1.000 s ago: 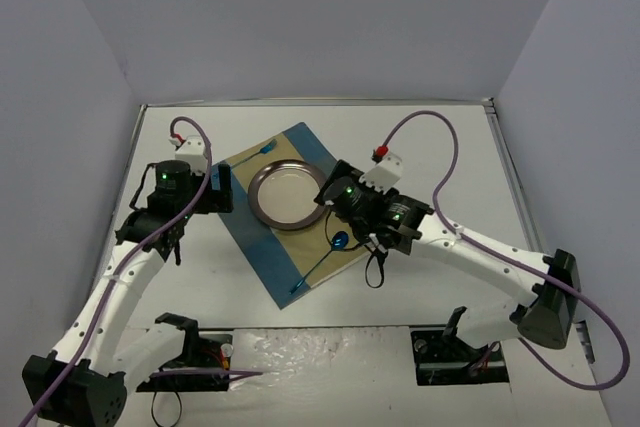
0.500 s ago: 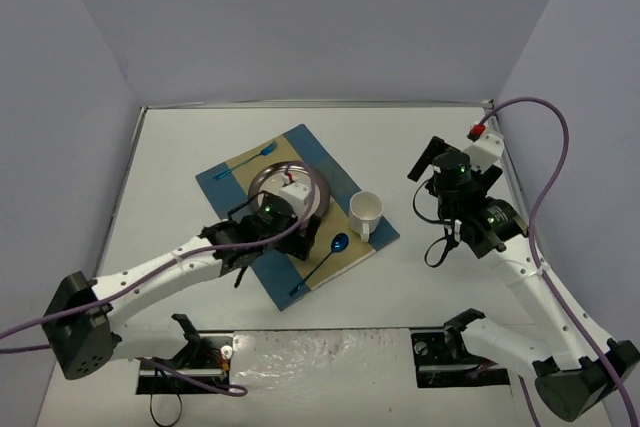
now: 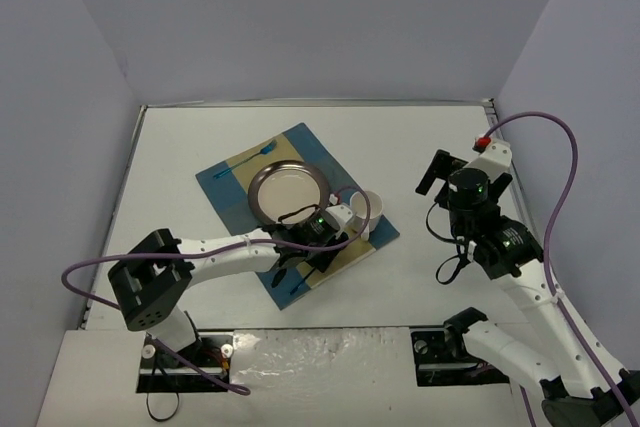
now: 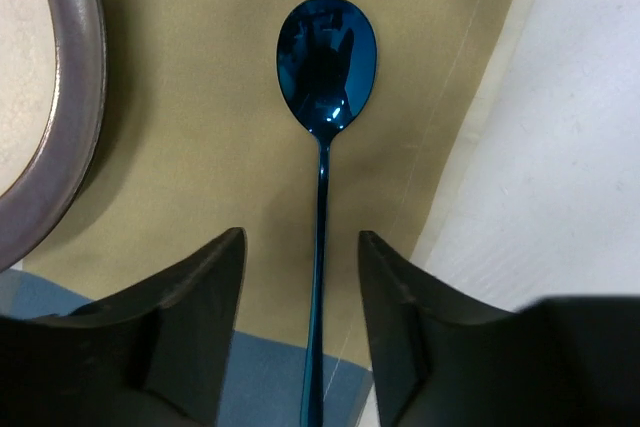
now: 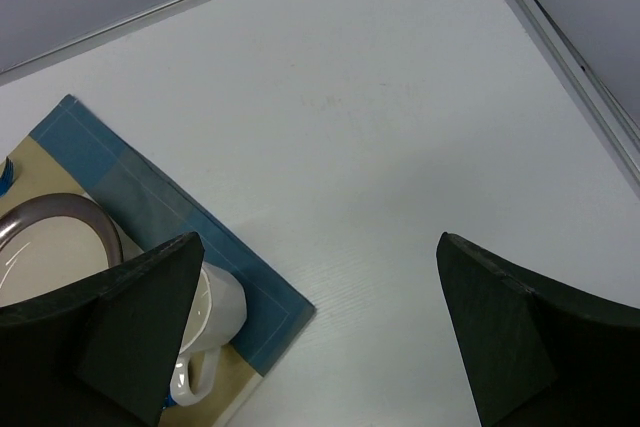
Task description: Set the dinner table for one person
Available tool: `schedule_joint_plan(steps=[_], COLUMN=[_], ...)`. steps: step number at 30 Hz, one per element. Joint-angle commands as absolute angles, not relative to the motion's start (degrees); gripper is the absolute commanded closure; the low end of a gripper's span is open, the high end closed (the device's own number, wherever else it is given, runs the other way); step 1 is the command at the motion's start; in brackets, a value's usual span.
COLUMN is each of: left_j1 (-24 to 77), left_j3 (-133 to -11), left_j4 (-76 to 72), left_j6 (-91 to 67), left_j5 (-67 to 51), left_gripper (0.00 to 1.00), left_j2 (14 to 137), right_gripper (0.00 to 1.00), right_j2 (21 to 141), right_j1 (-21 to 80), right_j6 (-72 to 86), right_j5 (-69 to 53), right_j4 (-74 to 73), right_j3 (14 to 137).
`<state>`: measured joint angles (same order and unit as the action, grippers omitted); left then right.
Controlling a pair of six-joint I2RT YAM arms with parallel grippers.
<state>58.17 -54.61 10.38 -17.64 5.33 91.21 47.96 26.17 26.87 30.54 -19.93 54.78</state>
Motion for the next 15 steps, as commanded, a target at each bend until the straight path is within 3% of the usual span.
schedule_joint_plan(steps=[1,5,15], left_j1=[58.27,58.27,58.10], left_j3=[-57.74,-58.31,-60.94], left_j4=[7.73,8.21,10.81], left_j6=[-17.40,-17.40,-17.35], left_j5=[5.17,4.52,4.19], left_gripper=[0.61,0.71,0.73], left_j2=[91.87,93.88,97.21], right_gripper=[0.00,0.00,0.00], right_j2=[46.01,45.46,45.32], right_j1=[25.66,25.66,25.66], right_j6=[23.81,23.05,22.94], right_j5=[32.69,33.87,34.10], right_j4=[-16.79,-16.52,-16.00], right_j3=[53.93,53.30,52.32])
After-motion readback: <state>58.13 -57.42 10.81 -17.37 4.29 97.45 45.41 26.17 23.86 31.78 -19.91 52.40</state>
